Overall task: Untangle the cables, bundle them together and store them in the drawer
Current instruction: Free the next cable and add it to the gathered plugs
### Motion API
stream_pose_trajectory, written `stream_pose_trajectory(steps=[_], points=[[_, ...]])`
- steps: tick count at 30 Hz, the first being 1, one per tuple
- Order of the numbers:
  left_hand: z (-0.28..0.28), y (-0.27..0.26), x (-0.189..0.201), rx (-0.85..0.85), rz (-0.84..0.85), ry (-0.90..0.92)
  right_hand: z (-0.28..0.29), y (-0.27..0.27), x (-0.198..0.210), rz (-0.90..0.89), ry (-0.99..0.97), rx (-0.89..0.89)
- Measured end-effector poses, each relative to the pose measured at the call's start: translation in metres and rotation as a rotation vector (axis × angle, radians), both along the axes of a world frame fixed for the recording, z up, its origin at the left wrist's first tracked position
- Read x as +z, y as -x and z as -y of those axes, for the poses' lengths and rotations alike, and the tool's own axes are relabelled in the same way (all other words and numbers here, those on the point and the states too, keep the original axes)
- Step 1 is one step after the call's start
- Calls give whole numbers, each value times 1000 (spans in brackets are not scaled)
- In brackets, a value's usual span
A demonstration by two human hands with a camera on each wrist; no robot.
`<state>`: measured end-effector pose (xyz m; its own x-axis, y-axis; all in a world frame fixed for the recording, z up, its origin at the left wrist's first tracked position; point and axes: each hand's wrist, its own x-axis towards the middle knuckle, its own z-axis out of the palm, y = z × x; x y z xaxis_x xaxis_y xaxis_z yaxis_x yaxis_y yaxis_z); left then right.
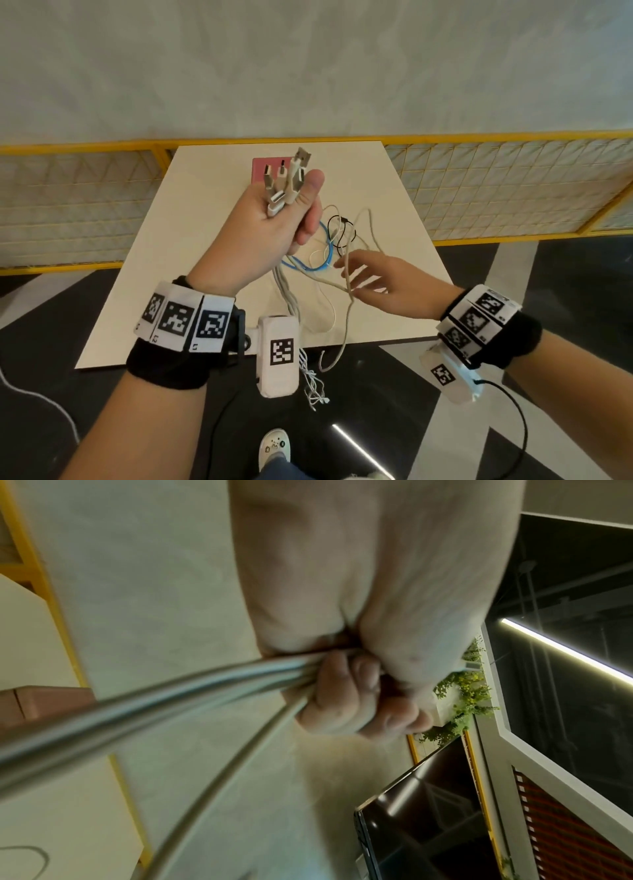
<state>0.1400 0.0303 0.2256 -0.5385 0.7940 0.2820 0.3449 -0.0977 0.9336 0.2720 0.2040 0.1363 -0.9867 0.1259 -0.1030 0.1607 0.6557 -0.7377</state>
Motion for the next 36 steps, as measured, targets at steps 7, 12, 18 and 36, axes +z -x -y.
stream_pose_trajectory(steps=[7, 12, 18, 36], points=[[-3, -6, -2, 68, -57, 58, 3, -14, -6, -186, 502, -52], [-5, 7, -6, 214, -116, 86, -3, -20, -4, -45, 929, -189], [1, 21, -1, 274, 1, -29, -19, -36, -39, 315, 355, -445], [-36, -18, -4, 42, 86, -198, 57, 24, 39, -298, 637, -36]])
